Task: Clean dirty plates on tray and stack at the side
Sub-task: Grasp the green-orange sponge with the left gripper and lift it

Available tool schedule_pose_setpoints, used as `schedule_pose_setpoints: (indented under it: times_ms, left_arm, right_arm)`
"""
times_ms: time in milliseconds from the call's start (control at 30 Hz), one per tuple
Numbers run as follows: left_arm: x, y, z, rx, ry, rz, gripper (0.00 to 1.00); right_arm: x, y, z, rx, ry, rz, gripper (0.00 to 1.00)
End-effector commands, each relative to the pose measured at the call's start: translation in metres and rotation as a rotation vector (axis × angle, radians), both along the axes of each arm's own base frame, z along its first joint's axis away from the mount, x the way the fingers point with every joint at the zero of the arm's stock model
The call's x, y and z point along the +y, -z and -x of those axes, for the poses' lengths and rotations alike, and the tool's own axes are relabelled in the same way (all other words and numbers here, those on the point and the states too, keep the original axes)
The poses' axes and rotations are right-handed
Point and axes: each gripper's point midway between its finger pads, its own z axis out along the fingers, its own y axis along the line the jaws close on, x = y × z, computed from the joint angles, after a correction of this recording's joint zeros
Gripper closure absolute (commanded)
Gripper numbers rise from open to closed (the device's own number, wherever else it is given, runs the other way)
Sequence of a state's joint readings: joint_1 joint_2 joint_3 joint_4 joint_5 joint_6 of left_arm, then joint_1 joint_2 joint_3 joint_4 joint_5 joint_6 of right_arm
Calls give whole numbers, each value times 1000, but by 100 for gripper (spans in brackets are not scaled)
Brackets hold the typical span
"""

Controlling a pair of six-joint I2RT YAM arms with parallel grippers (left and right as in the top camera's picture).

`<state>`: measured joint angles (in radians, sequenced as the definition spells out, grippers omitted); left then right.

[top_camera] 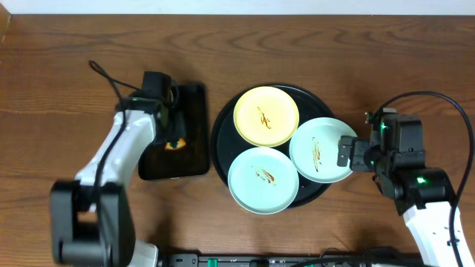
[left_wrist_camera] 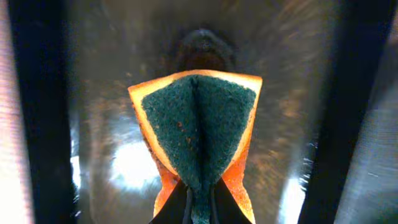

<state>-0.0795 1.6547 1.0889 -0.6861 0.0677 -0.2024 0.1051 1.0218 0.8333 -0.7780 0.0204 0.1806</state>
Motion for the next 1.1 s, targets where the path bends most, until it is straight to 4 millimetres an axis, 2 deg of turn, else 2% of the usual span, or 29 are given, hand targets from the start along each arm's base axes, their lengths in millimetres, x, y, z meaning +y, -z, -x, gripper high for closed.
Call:
schedule_pose_setpoints:
  times_ms: [0, 100, 200, 300, 467, 600, 733, 833, 1000, 1067]
  left_arm:
    - [-5, -37, -5, -98, 14, 28, 93]
    - [-15, -48, -2, -120, 31, 85, 93]
    - [-15, -48, -1, -117, 31, 86, 93]
    - [-14, -47, 1, -110, 31, 85, 93]
    - [-14, -46, 2, -106, 31, 85, 93]
    - [-14, -46, 2, -102, 31, 85, 92]
    - [-14, -46, 2, -103, 31, 85, 93]
    - [-14, -46, 2, -103, 31, 85, 92]
    - [-14, -47, 1, -111, 31, 85, 93]
    - [-14, -47, -1, -120, 30, 86, 92]
  right_arm:
    - [-7, 1, -6, 12, 38, 10, 4]
    - [-14, 14, -9, 62, 67, 11, 12]
    - [-19, 29, -13, 111, 91, -24, 18]
    - [-14, 42, -20, 145, 30, -108, 24]
    - [-24, 68, -26, 218, 46, -179, 46]
    - [-11, 86, -30, 251, -59, -269, 57]
    - [-7, 103, -33, 289, -78, -299, 60]
    - [-7, 110, -33, 308, -76, -303, 64]
    - [-7, 113, -34, 311, -75, -306, 83]
    - [-6, 112, -34, 309, -78, -311, 85]
